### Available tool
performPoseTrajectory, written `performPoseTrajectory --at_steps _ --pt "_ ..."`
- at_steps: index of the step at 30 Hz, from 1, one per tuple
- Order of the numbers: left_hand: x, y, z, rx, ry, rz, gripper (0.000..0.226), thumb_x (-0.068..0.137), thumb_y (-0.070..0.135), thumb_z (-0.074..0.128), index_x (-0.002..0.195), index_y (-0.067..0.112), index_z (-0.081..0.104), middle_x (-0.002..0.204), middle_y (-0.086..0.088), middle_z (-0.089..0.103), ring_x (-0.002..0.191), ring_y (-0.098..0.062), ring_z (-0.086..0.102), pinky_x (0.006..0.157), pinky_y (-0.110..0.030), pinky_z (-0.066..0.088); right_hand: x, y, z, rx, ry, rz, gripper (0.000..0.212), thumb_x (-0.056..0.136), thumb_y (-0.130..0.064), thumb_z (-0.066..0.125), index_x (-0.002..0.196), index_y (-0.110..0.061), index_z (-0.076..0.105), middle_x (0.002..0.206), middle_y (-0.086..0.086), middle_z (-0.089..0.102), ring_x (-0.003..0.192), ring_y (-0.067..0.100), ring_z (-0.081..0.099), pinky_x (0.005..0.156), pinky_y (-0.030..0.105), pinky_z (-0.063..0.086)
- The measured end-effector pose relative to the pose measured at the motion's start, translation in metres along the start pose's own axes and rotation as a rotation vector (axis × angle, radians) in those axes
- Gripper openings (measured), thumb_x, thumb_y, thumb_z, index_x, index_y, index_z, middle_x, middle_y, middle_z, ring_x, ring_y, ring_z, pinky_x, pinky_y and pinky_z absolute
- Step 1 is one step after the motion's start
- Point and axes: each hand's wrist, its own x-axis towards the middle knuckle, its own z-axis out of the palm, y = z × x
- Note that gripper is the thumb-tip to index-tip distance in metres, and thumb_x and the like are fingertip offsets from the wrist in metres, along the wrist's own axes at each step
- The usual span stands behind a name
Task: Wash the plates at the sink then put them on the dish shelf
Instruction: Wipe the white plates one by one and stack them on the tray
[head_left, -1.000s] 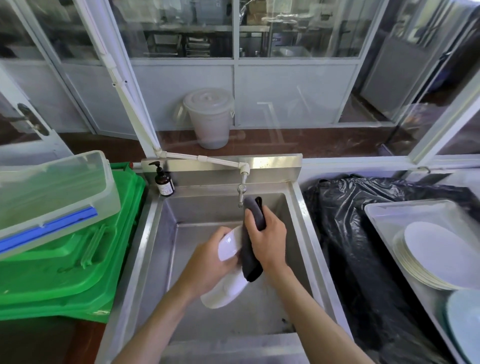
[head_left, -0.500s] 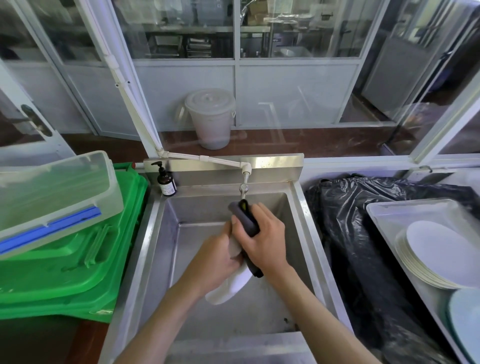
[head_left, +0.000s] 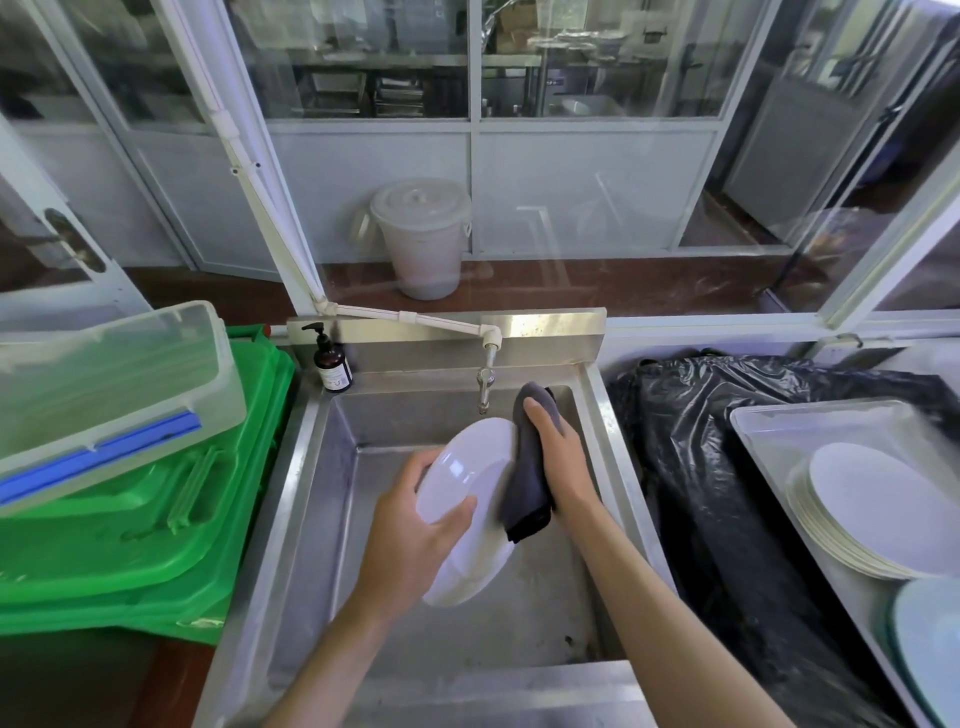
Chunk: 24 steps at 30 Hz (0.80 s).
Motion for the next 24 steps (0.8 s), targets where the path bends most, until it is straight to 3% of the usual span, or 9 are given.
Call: performPoseTrajectory --at_steps 6,9,12,13,15,18,21,24 --pt "0.018 0.004 -0.010 0.086 -0.117 -0.019 0.041 0.085 0.015 0.083 0.110 0.035 0.056 0.102 0.024 0.066 0.096 -0.003 0.063 0.076 -0.016 0.048 -0.012 0.003 0.004 -0.005 0.110 -0.187 0.012 0.103 -0.033 0.059 0.094 -0.031 0.065 0.088 -0.010 0.070 0.085 0.006 0.065 0.076 0.023 0.049" --pt "0.026 0.007 -0.007 0.230 -0.273 -0.007 0.037 0.086 0.020 0.081 0.104 0.038 0.053 0.094 0.025 0.065 0.089 0.000 0.061 0.073 -0.017 0.045 -0.017 -0.001 0.010 -0.175 -0.014 -0.460 0.013 0.100 -0.024 0.066 0.088 -0.020 0.062 0.073 -0.011 0.061 0.068 0.006 0.056 0.068 0.024 0.044" --pt "0.023 0.010 -0.001 0.176 -0.363 0.005 0.041 0.088 0.022 0.078 0.113 0.043 0.055 0.105 0.026 0.070 0.099 0.002 0.066 0.083 -0.020 0.051 -0.024 -0.002 0.013 -0.362 -0.183 -0.788 0.020 0.096 -0.021 0.068 0.087 -0.011 0.054 0.076 0.001 0.054 0.068 0.016 0.051 0.063 0.033 0.042" --pt "0.022 0.009 0.000 0.176 -0.362 0.017 0.037 0.088 0.024 0.077 0.112 0.041 0.055 0.103 0.023 0.070 0.097 -0.002 0.066 0.082 -0.022 0.051 -0.024 0.000 0.012 -0.352 -0.175 -0.800 0.020 0.096 -0.022 0.067 0.088 -0.009 0.054 0.077 0.004 0.055 0.069 0.021 0.052 0.064 0.037 0.043" --pt "0.019 0.008 -0.001 0.204 -0.311 0.034 0.029 0.087 0.023 0.076 0.101 0.032 0.052 0.090 0.017 0.066 0.085 -0.010 0.062 0.073 -0.022 0.046 -0.022 0.005 0.008 -0.211 -0.071 -0.635 0.017 0.098 -0.026 0.065 0.098 -0.009 0.062 0.083 0.004 0.065 0.076 0.023 0.062 0.069 0.037 0.049" --pt "0.017 0.006 -0.004 0.169 -0.198 0.015 0.032 0.085 0.015 0.081 0.099 0.023 0.053 0.089 0.010 0.062 0.082 -0.014 0.057 0.067 -0.020 0.042 -0.011 0.012 0.000 -0.128 0.065 -0.350 0.016 0.102 -0.033 0.062 0.104 -0.018 0.067 0.086 -0.011 0.071 0.085 0.006 0.068 0.078 0.030 0.050" --pt "0.018 0.004 -0.004 0.170 -0.225 -0.022 0.036 0.083 0.016 0.083 0.101 0.021 0.052 0.090 0.006 0.062 0.084 -0.016 0.057 0.070 -0.025 0.044 -0.013 0.008 -0.001 -0.213 0.013 -0.405 0.011 0.102 -0.029 0.064 0.093 -0.022 0.064 0.077 -0.010 0.065 0.075 0.005 0.061 0.073 0.026 0.048" --pt "0.019 0.003 -0.002 0.206 -0.320 -0.033 0.034 0.083 0.025 0.081 0.105 0.027 0.055 0.096 0.011 0.068 0.093 -0.014 0.064 0.085 -0.034 0.052 -0.029 0.007 0.004 -0.319 -0.116 -0.639 0.018 0.099 -0.022 0.065 0.087 -0.012 0.056 0.075 0.003 0.056 0.068 0.014 0.054 0.064 0.032 0.043"
